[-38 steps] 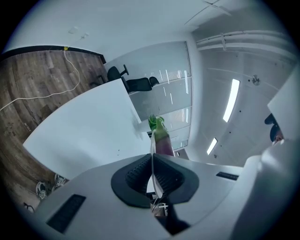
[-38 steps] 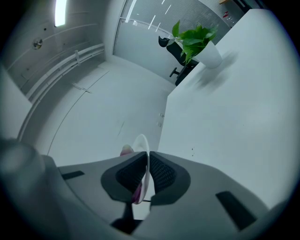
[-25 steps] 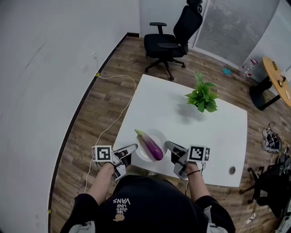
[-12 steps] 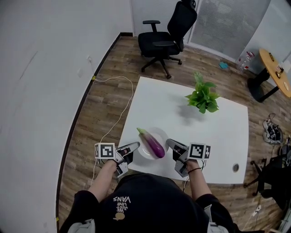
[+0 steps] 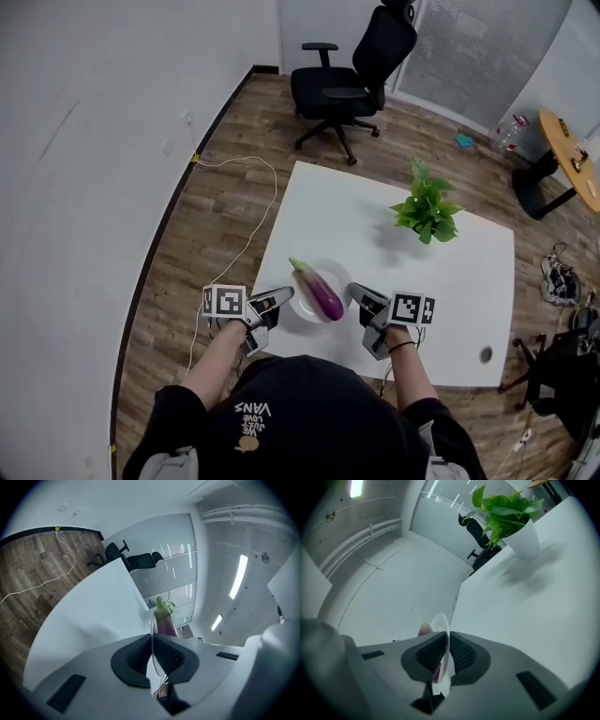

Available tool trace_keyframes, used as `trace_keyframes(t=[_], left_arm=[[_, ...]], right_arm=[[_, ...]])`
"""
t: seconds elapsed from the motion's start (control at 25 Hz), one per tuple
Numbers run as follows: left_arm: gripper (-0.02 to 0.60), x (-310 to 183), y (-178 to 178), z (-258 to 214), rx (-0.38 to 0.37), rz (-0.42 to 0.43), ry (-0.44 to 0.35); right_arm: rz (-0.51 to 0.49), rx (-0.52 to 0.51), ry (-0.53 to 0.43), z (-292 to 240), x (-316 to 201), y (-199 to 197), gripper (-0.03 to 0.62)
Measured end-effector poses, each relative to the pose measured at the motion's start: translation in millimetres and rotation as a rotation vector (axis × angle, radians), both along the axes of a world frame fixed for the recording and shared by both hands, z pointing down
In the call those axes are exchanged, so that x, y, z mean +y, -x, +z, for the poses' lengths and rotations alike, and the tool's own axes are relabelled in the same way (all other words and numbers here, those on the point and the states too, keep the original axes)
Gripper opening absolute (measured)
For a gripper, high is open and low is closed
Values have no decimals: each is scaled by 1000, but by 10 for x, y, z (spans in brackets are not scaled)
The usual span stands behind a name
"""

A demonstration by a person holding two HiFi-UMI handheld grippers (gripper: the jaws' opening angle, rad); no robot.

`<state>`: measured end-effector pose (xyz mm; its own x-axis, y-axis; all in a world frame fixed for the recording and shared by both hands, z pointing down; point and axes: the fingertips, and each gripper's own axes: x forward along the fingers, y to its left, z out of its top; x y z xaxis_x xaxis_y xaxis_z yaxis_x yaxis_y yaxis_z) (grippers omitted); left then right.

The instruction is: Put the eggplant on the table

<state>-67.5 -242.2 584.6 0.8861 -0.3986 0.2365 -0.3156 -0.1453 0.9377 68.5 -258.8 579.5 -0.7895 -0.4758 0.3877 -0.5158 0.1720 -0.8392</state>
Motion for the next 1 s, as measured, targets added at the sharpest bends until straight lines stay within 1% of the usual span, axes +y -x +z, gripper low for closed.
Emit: trace_keyframes(t=[0.16, 0.44, 1.0], left_arm=[[23, -52, 57, 135, -24, -2, 9], [23, -154, 87, 241, -36, 3, 11], [23, -237, 48, 474, -73, 15, 53]], right_arm=[[0, 4, 4, 107, -57, 62, 35], [19, -16, 13, 254, -129, 82, 35], [28, 18, 56, 567, -205, 50, 35]])
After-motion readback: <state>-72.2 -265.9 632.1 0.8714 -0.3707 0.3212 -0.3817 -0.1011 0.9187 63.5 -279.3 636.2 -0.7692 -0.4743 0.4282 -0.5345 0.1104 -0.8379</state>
